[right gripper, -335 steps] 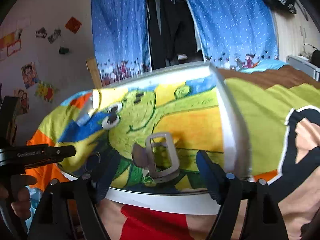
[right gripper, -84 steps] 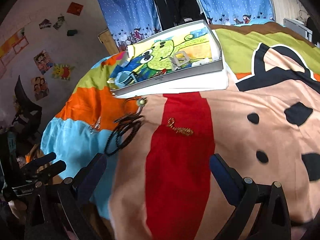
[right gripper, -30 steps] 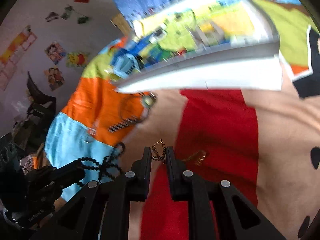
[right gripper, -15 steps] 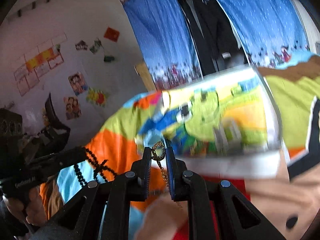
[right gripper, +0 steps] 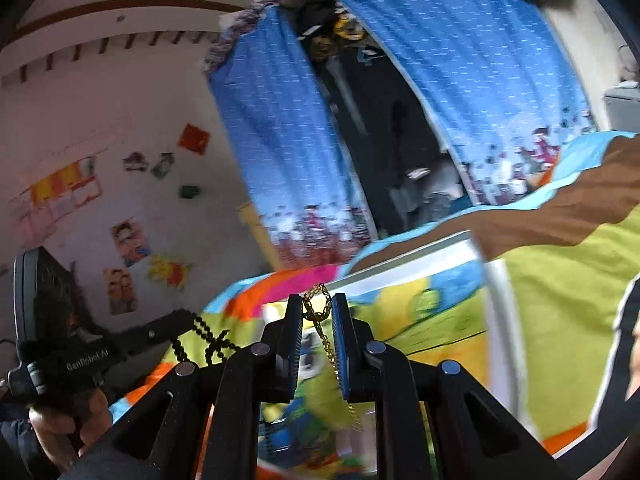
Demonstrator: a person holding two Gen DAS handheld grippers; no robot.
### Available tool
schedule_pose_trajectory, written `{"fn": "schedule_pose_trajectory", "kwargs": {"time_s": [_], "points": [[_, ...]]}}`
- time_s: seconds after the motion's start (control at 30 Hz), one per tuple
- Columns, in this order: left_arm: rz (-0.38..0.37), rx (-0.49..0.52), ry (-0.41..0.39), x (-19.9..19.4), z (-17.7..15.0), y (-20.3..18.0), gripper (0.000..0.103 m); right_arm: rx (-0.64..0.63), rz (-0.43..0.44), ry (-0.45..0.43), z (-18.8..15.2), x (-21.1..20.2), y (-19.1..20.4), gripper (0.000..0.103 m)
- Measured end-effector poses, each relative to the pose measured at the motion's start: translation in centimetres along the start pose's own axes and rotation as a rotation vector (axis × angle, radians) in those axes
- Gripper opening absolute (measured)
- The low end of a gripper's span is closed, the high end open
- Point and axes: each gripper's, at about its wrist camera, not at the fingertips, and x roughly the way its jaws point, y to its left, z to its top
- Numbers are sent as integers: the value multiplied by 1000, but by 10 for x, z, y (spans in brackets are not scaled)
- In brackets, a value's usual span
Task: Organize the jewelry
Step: 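Lower the chain and necklace into the white tray and open both tools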
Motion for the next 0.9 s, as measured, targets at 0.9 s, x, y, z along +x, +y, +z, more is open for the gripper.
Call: {"fn": "schedule_pose_trajectory", "kwargs": {"time_s": [0.9], "points": [[43, -143, 297, 120, -54, 24, 23, -21, -221, 289, -48, 55, -62, 21]]}}
